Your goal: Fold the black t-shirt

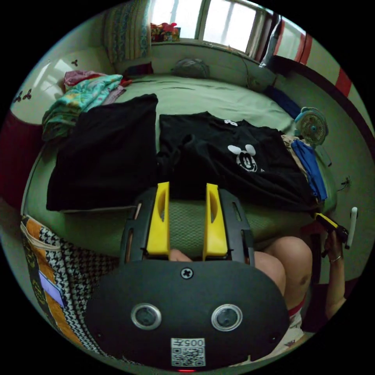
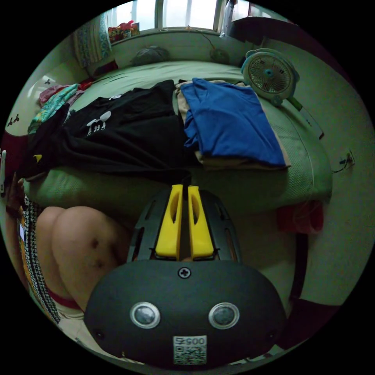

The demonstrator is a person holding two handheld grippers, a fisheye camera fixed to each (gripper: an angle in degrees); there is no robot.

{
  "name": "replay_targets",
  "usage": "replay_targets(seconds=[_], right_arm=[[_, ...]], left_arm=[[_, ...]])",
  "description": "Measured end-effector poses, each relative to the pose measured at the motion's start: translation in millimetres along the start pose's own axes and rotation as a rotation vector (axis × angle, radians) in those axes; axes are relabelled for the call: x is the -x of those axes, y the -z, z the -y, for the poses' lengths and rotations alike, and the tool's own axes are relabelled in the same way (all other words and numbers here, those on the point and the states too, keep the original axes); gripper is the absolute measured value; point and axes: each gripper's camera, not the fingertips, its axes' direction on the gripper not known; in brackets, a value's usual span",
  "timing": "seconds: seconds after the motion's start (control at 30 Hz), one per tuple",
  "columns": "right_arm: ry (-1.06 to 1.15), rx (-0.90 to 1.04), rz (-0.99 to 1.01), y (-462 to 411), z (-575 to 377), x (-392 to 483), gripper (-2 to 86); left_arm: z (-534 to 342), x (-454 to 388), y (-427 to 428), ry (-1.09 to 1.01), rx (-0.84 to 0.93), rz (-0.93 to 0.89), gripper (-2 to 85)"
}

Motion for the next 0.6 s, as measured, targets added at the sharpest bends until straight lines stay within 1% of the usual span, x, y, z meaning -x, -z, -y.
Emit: replay_targets(seconds=[0.23, 0.33, 0.43, 0.5, 0.6], right_arm=[[0.006, 0.019, -0.017, 2, -19, -9, -1.1], [0.018, 0.029, -0.025, 6, -25, -12, -1.2], [0.020, 0.034, -0.017, 11, -33, -16, -1.1], [0.013, 0.034, -0.009, 14, -37, -18, -1.1], [-0.004, 0.032, -0.001, 22, -45, -21, -1.2]], left_arm=[[7, -5, -6, -0.046, 0.084, 0.013, 13.3], [-1, -8, -7, -0.053, 0.123, 0.037, 11.6], [-14, -12, 0, -0.076, 0.116, 0.049, 8.8], [-26, -15, 8, -0.089, 0.125, 0.051, 5.0], [-41, -14, 24, -0.094, 0.150, 0.045, 2.7]])
